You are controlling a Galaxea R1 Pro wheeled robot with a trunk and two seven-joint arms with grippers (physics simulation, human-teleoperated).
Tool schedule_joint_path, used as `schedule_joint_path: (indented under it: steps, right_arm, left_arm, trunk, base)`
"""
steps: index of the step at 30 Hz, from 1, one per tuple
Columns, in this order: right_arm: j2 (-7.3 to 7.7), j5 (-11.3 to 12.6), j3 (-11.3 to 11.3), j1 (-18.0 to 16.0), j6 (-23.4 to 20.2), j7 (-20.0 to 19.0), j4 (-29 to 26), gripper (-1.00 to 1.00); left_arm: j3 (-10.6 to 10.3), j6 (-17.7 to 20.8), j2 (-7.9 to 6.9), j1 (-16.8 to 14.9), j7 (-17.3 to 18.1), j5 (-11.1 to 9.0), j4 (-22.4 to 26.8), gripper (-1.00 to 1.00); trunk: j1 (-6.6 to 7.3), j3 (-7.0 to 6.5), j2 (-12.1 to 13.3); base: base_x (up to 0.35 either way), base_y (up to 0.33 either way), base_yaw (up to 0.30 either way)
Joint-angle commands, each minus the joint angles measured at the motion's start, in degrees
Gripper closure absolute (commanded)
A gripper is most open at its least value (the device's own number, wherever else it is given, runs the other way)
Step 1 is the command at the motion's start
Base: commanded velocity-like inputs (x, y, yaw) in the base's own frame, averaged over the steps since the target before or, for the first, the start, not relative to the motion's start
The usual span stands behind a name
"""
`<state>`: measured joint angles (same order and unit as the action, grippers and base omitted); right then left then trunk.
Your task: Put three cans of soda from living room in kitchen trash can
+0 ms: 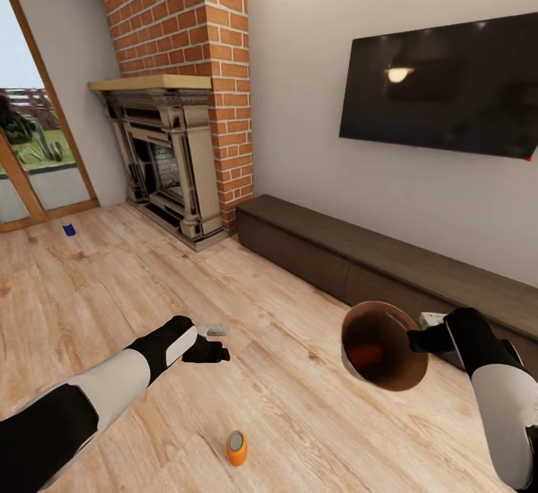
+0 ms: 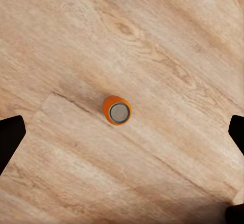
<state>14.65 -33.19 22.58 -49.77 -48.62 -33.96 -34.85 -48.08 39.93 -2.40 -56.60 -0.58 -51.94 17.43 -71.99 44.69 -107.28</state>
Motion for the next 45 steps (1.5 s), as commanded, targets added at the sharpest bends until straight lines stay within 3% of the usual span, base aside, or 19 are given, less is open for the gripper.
schedule_joint_path:
  steps: [1, 20, 45]
  right_arm:
    - [-0.02, 0.9, -0.1, -0.1, -0.6, -0.2, 0.0, 1.00]
    - [-0.19, 0.9, -1.3, -0.6, -1.3, 0.2, 0.1, 1.00]
    - [-0.40, 0.9, -2.4, -0.6, -1.4, 0.2, 0.0, 1.00]
  left_arm:
    - [0.0, 0.0, 0.01, 0.0, 0.0, 0.0, 0.0, -1.00]
    - [-0.1, -0.2, 0.94, 0.0, 0.1, 0.1, -0.1, -1.00]
    - [-0.2, -0.2, 1.08, 0.0, 0.0, 0.3, -0.1, -1.00]
  trunk:
    - [-0.22, 0.18, -0.4]
    - [-4.40, 3.59, -8.0]
    - [-9.89, 8.08, -18.1]
  base:
    - [0.000, 0.000, 0.000]
    - [0.000, 0.000, 0.000]
    - [0.000, 0.000, 0.000]
